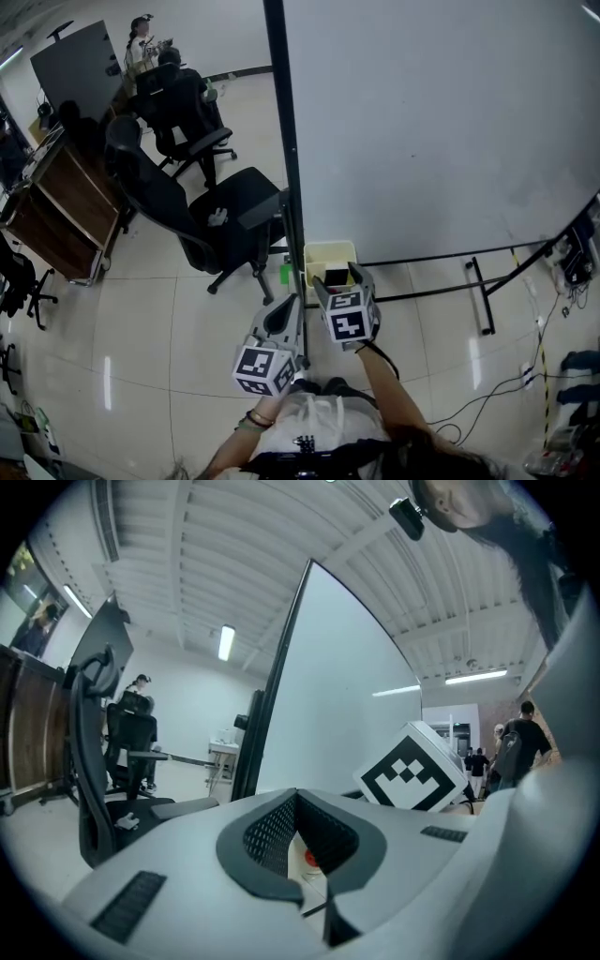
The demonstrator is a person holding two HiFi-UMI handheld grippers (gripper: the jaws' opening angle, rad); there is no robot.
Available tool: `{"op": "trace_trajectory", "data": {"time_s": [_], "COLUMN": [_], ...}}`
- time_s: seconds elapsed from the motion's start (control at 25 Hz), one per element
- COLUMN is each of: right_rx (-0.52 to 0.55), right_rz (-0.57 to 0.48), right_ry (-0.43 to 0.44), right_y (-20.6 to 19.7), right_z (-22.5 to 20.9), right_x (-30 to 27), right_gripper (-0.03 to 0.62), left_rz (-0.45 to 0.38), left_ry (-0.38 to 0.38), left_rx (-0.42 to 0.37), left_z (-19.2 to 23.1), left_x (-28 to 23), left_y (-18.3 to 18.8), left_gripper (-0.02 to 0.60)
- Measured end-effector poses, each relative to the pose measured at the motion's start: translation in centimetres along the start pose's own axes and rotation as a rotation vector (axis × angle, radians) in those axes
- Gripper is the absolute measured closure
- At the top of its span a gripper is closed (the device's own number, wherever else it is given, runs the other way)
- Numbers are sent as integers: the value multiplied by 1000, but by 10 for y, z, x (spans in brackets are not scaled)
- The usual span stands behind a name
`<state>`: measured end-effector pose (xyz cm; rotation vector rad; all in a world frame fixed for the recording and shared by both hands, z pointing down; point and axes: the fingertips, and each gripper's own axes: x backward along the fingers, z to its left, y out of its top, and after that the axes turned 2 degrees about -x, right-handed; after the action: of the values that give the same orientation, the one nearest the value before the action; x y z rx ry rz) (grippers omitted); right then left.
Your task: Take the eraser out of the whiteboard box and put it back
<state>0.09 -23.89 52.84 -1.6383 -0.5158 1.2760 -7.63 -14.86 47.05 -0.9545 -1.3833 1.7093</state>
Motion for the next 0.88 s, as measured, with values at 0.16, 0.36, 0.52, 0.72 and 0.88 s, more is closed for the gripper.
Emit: {"op": "trace_trajectory", "data": {"time_s": [0.16, 0.36, 0.52, 0.72, 0.88], "right_rx": [-35, -154, -150, -210, -188], "right_rz": [-153, -254, -277, -276, -263], "right_ry": [-7, 21, -35, -30, -27], "right_y": [35, 58, 58, 53, 53], "right_z": [-9, -12, -18, -21, -20], "right_x": [41, 91, 104, 105, 103], "right_gripper": [272, 287, 366, 479, 479], "left_rz": [-10, -9, -4, -5, -2], "left_ry": [5, -8, -29, -49, -42], "left_rx": [8, 15, 19, 12, 9], "left_z": [1, -2, -8, -15, -13], "left_x": [4, 2, -3, -7, -6], "left_y": [2, 2, 1, 2, 1], "left_gripper": [595, 595, 595, 595, 595]}}
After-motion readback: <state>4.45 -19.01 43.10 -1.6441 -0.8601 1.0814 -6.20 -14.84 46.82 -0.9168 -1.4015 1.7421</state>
